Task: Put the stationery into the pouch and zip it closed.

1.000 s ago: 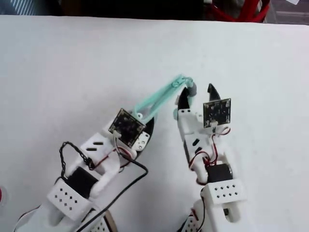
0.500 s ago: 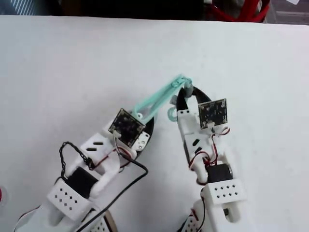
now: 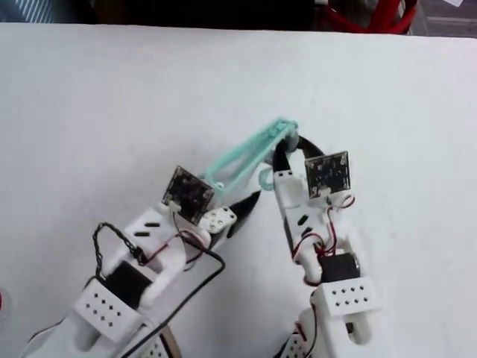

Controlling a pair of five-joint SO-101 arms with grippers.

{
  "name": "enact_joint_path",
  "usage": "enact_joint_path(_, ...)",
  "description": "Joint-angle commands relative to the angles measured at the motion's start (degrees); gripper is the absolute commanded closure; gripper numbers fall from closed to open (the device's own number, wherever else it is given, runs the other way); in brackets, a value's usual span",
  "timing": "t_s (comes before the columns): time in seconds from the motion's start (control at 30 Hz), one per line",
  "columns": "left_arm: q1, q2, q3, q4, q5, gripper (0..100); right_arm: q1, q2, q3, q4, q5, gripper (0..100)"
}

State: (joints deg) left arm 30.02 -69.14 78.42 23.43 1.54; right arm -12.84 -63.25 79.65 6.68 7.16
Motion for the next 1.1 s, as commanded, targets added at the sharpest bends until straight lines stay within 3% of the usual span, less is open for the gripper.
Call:
enact_joint_path(0.0,1.19,0.48,4.13,-5.89,1.14,79,4.35,-0.4,-0.88,0.75,0.09,98.0)
enact_joint_path(0.13,1.1,0.22,7.65,-10.73,1.14,83,9.8,0.04,-0.97,0.57,0.0,98.0)
enact_joint_path(0.4,1.36,0.13,9.14,-10.99,1.14,85,11.82,0.13,-0.7,0.57,-0.09,98.0)
enact_joint_path(0.53,5.23,0.4,9.49,-10.99,0.35,86,12.97,-0.48,-0.97,0.92,-1.67,98.0)
enact_joint_path(0.6,8.04,0.4,9.23,-11.52,-3.69,93,12.62,-1.19,-2.29,1.45,-2.9,98.0)
enact_joint_path(0.63,9.45,0.4,8.79,-11.6,-6.77,98,12.26,-2.07,-3.43,3.21,-2.9,98.0)
enact_joint_path(0.7,10.95,0.48,8.09,-11.25,-11.16,97,11.3,-4.97,-6.51,8.66,-2.73,98.0)
enact_joint_path(0.87,10.42,0.48,7.74,-12.4,-10.2,98,9.89,-17.27,-15.38,24.84,-2.73,98.0)
enact_joint_path(1.07,3.91,0.57,4.31,-13.71,-10.2,98,9.71,-30.46,-21.8,36.62,-2.64,98.0)
